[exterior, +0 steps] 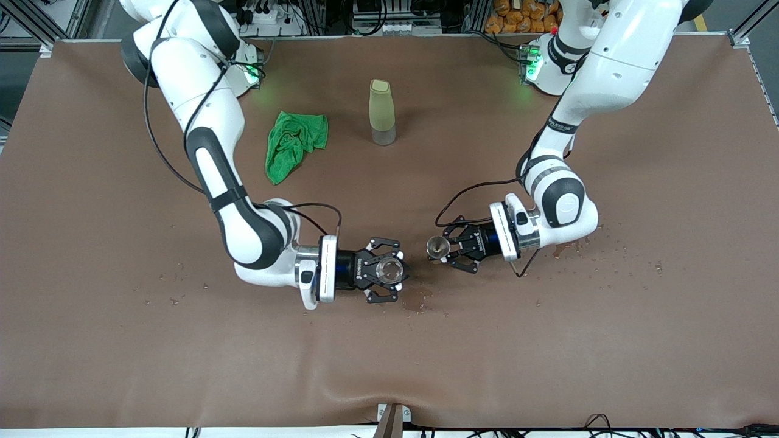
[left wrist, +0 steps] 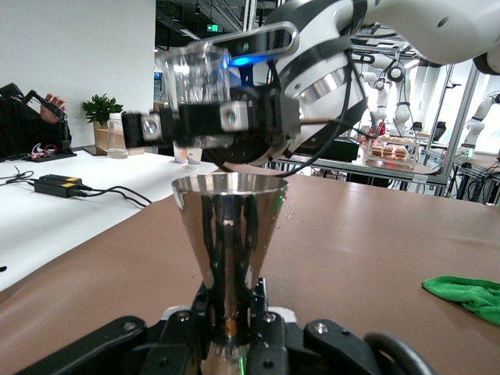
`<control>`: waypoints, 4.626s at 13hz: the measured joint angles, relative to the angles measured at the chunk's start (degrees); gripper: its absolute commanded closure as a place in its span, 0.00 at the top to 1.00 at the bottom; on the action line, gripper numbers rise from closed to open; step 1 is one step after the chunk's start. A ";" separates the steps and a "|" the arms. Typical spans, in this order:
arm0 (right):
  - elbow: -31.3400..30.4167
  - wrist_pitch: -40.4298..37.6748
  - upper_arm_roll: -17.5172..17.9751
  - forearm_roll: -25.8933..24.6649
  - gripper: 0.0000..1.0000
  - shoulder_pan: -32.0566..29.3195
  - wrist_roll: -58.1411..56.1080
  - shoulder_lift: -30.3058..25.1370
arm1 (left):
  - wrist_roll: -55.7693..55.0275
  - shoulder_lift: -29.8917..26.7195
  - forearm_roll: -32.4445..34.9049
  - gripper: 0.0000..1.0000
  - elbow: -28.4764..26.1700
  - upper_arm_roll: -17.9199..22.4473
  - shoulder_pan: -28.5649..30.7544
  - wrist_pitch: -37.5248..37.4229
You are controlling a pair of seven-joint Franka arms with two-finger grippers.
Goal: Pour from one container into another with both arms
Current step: 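Lift the jigger and beaker, bringing both grippers together mid-table, then tilt the right gripper's beaker over the jigger held by the left gripper, then hold the beaker tilted over the jigger to pour liquid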
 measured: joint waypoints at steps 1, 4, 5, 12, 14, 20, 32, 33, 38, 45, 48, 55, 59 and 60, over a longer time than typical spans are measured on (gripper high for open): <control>0.00 0.71 0.00 0.63 0.00 0.66 0.37 -0.47 | 0.00 0.45 0.00 0.00 0.34 0.00 0.00 0.00; -0.20 3.50 -0.12 1.14 0.00 2.82 4.32 -2.53 | 0.00 0.76 0.53 0.00 0.90 0.07 0.07 0.00; -0.41 5.79 -0.14 1.19 0.00 3.62 5.88 -3.60 | -0.21 0.89 1.13 0.00 1.55 0.10 0.19 0.00; -8.31 14.10 -0.09 2.26 0.00 7.70 16.23 -11.14 | -2.50 3.69 2.11 0.00 6.70 0.09 0.18 0.00; -11.88 14.07 0.46 2.50 0.00 7.71 19.34 -13.26 | -2.75 4.83 2.13 0.00 8.02 0.06 0.01 0.00; -15.50 13.95 2.45 3.15 0.00 7.74 29.34 -15.30 | -3.91 5.82 2.15 0.00 8.73 -0.03 -1.01 0.01; -15.52 13.92 3.11 4.77 0.00 7.68 39.46 -15.39 | -4.03 5.87 2.15 0.00 8.81 -0.02 -0.99 0.02; -15.52 13.91 3.15 5.73 0.00 7.69 39.72 -15.40 | -4.03 5.87 2.15 0.00 8.81 -0.02 -0.99 0.03; -15.52 13.85 3.31 7.66 0.00 7.70 43.06 -15.40 | -4.04 5.88 2.15 0.00 8.81 -0.01 -0.99 0.03; -15.52 11.61 3.13 8.05 0.00 7.45 47.39 -15.40 | -4.04 5.88 2.15 0.00 8.81 -0.01 -0.99 0.03; -15.52 11.15 3.12 8.14 0.00 7.45 48.71 -15.40 | -4.04 5.88 2.15 0.00 8.83 -0.01 -0.99 0.03; -15.52 11.05 3.12 8.22 0.00 7.45 52.02 -15.40 | -4.04 5.88 2.15 0.00 8.83 0.07 -0.87 0.09; -15.45 11.05 3.01 8.23 0.00 7.41 53.85 -15.40 | -4.04 5.88 2.15 0.00 8.85 0.09 -0.83 0.12; -15.42 11.05 2.97 8.24 0.00 7.39 54.09 -15.39 | -4.04 5.88 2.15 0.00 8.86 0.09 -0.83 0.12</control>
